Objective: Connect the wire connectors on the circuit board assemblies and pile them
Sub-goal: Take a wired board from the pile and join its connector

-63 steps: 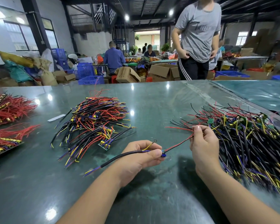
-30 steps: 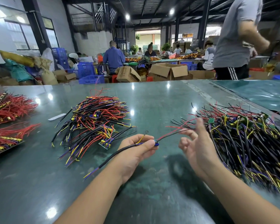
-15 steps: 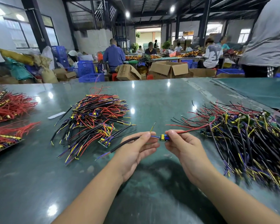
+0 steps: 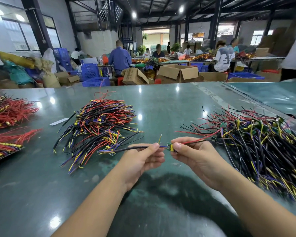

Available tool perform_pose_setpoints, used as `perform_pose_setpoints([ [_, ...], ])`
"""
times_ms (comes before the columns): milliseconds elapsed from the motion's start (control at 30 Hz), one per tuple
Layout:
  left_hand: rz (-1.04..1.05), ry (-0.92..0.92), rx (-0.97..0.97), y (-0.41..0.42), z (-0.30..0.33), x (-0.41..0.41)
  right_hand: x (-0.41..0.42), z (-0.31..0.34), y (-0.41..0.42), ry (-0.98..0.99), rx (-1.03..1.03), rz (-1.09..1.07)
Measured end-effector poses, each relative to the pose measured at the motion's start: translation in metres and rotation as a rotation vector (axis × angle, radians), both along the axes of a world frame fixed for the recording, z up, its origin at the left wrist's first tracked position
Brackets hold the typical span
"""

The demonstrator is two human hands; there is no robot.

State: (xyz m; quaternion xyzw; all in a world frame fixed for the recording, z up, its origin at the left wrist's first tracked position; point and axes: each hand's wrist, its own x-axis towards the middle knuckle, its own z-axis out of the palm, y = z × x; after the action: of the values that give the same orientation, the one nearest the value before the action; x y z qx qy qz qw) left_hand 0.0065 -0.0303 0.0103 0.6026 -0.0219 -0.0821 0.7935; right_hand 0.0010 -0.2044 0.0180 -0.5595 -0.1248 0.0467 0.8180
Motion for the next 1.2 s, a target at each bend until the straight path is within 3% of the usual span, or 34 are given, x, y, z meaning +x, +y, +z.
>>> perform_pose_setpoints([
  [233, 0.030, -0.018, 0.141, -0.002, 0.004, -0.003, 0.000, 0.005, -0.014, 0.035, -0.199, 0.107],
  [367, 0.069, -0.079, 0.095, -0.003, 0.001, -0.002, 0.001, 0.003, -0.012, 0.047, -0.267, 0.063],
  [767, 0.009, -0.117, 0.121, 0.000, -0.002, -0.003, 0.005, -0.003, -0.001, 0.139, -0.023, -0.120],
  [900, 0.004, -0.147, 0.242, -0.001, -0.003, -0.004, 0.005, -0.006, 0.001, 0.073, -0.034, -0.167],
  [1100, -0.006, -0.176, 0.364, 0.000, -0.004, -0.004, 0.006, -0.008, 0.003, -0.225, -0.443, -0.308],
  [1200, -0.010, -0.177, 0.298, 0.001, -0.003, -0.005, 0.005, -0.008, 0.004, -0.118, -0.301, -0.253],
])
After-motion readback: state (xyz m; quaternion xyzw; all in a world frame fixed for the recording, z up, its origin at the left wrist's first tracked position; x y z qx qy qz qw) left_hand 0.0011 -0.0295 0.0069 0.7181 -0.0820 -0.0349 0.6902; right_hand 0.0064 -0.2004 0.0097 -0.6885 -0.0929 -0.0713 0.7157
